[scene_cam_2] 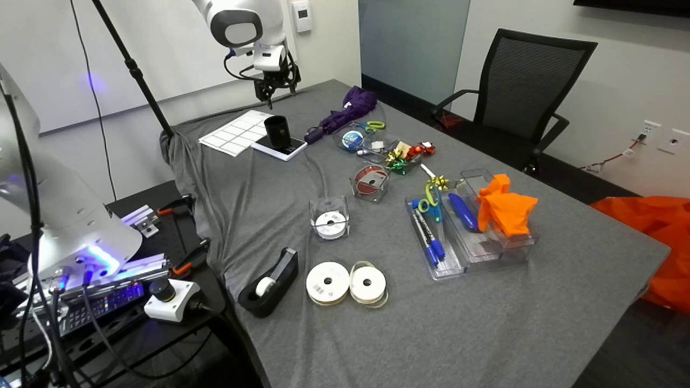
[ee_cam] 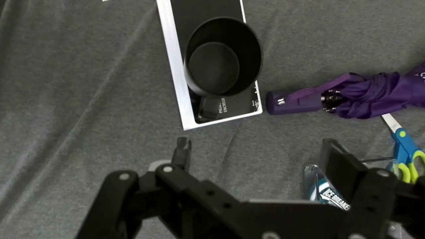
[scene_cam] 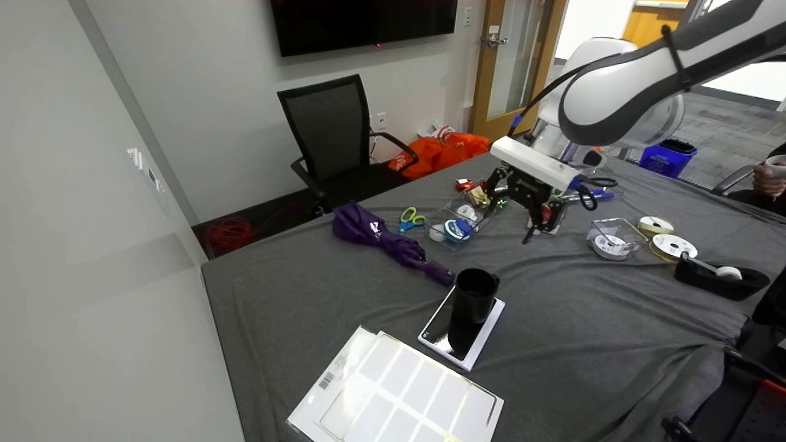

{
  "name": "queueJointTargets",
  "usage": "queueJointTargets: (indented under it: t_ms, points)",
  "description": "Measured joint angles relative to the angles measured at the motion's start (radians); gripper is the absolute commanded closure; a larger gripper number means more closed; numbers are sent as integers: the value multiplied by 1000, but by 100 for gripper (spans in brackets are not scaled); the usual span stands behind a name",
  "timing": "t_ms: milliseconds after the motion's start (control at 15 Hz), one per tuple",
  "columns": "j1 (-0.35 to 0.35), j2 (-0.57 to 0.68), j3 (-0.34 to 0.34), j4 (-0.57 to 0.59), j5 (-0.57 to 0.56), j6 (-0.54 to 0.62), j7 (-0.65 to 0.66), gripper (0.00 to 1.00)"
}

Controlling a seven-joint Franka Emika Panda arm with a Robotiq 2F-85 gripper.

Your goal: Move the mug forwards.

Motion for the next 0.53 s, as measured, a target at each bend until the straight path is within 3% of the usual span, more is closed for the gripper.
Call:
queueJointTargets:
  t_ms: [267,533]
  points:
    - [7,105,-16,60,43,0,7,0]
    - [12,134,-23,80,43,0,8,0]
